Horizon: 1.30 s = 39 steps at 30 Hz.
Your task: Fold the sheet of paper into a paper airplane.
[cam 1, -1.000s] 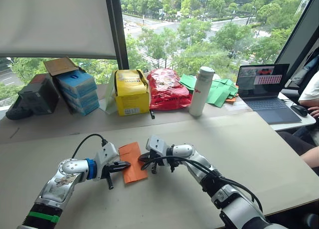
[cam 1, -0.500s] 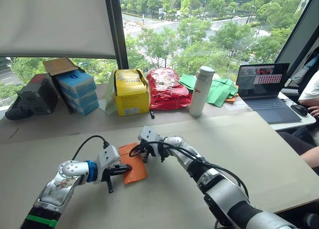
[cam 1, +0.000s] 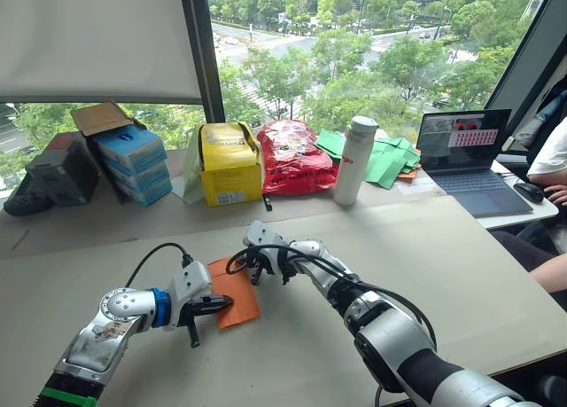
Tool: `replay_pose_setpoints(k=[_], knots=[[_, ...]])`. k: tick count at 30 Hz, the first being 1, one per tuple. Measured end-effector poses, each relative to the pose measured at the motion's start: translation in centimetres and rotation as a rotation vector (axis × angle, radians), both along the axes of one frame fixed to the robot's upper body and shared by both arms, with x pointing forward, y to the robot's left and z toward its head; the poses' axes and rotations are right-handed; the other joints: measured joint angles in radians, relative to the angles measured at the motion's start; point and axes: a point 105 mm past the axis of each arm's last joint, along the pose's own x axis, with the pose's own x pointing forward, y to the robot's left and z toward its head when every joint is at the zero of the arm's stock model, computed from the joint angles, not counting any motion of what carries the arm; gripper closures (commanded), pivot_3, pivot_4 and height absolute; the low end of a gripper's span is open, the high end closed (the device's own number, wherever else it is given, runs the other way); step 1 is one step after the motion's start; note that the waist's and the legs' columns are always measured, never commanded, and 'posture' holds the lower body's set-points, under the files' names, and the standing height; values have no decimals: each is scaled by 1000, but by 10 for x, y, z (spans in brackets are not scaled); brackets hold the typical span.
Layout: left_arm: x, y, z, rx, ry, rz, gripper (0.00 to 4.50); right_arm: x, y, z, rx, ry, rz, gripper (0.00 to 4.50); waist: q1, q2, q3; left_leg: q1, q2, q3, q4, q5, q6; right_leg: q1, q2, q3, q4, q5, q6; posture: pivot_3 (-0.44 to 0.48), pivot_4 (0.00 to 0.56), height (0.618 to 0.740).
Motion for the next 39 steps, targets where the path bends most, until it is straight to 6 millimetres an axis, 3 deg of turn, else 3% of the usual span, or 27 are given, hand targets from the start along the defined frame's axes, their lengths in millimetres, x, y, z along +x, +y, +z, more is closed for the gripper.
replay_pose_setpoints(k=[22,27,32,34,39], knots=[[0,4,1,4,4,13,4500,-83,-39,-14,-70,116,260,4491,6,0,0,0,0,0,-3,-1,2,0,0,-1,-4,0,0,0,150,740],[0,3,1,4,5,10,4500,-96,-45,-15,-92,143,300,4491,8,0,0,0,0,0,-3,-1,2,1,0,-1,-6,0,0,0,150,740],[1,5,3,-16,14,23,4500,-97,-45,-12,-32,169,263,4491,9,0,0,-1,1,0,-3,-1,2,0,0,-1,-6,0,0,0,150,740],[1,12,5,-41,26,58,4500,-95,-47,-5,29,185,232,4491,9,-1,1,-2,1,0,-3,-1,2,-1,0,-1,-6,0,0,0,150,740],[-7,45,34,-99,11,169,4500,-94,-71,52,237,124,170,4491,20,-2,2,-14,0,0,-2,3,-5,-14,0,-1,-6,0,0,0,150,740]])
